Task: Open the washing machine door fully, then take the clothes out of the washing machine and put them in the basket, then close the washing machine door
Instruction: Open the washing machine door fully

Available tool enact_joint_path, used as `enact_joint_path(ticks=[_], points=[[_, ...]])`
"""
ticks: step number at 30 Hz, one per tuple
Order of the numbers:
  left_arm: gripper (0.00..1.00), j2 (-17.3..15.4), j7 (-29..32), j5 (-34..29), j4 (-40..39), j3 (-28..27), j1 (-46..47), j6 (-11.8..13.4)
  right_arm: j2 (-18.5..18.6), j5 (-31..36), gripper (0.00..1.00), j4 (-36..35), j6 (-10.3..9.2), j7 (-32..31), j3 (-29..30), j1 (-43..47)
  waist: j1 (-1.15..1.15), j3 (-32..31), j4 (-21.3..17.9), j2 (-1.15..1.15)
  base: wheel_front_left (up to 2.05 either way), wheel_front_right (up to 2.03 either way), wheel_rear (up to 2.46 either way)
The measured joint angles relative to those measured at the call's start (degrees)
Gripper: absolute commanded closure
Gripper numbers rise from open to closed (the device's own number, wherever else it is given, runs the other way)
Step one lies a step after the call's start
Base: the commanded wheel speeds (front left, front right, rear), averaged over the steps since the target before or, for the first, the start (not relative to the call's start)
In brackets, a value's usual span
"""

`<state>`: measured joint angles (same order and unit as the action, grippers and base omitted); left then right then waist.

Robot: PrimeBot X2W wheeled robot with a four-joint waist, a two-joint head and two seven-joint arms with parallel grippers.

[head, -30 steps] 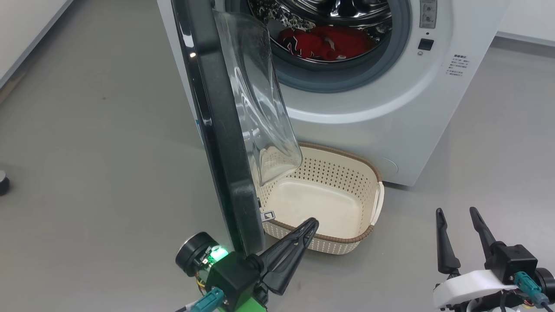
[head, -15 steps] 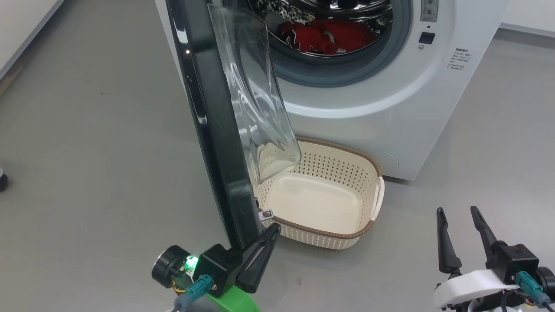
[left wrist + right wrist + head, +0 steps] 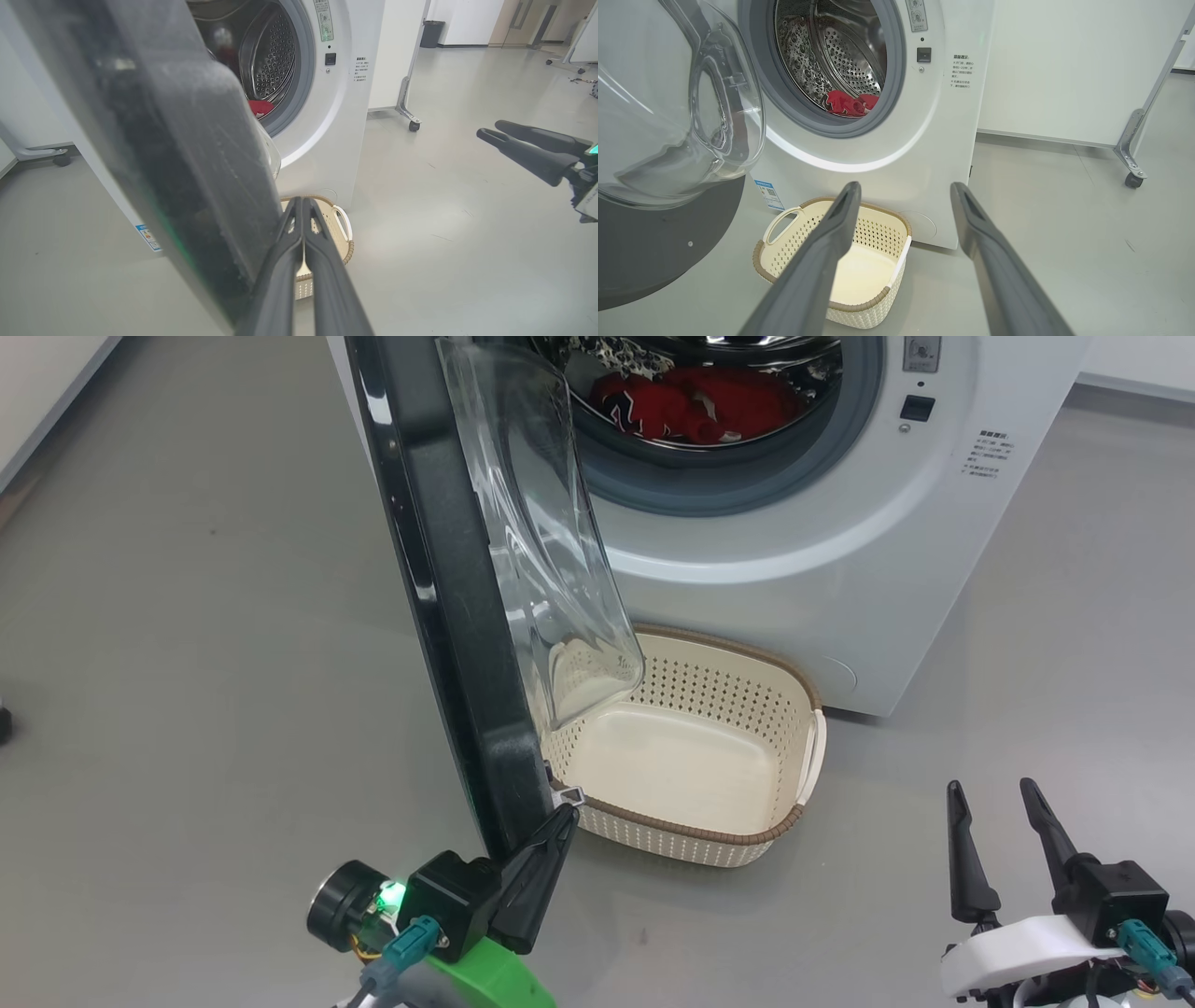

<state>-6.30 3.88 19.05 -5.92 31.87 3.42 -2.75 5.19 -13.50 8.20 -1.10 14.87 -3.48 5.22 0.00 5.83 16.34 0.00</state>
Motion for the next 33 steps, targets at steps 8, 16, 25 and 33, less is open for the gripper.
enact_joint_path(ticks=[8,16,25,33], points=[[1.00,0.43,-0.82,0.00,1.00,-0.40,0.01,1.08,-0.10,0.41,0.00,0.01,0.13,0.00,0.69,-0.01,0.00,0.23,0.52,0.00,0.00,0.00,0.00],[1.00,1.15,-1.20,0.07,1.51,-0.25,0.01,1.21,-0.14,0.54,0.00,0.01,0.47,0.00,1.56,-0.01,0.00,0.29,1.60,0.00,0.00,0.00,0.00],[1.00,1.44,-2.02,0.09,1.69,0.01,0.01,1.45,-0.10,1.04,0.00,0.10,0.56,0.00,1.94,0.01,0.00,0.56,3.52,0.00,0.00,0.00,0.00],[1.00,1.52,-2.47,0.09,2.03,-0.09,-0.05,1.94,-0.16,1.22,0.00,0.20,1.03,0.00,2.24,0.01,0.00,0.22,4.78,0.00,0.00,0.00,0.00]])
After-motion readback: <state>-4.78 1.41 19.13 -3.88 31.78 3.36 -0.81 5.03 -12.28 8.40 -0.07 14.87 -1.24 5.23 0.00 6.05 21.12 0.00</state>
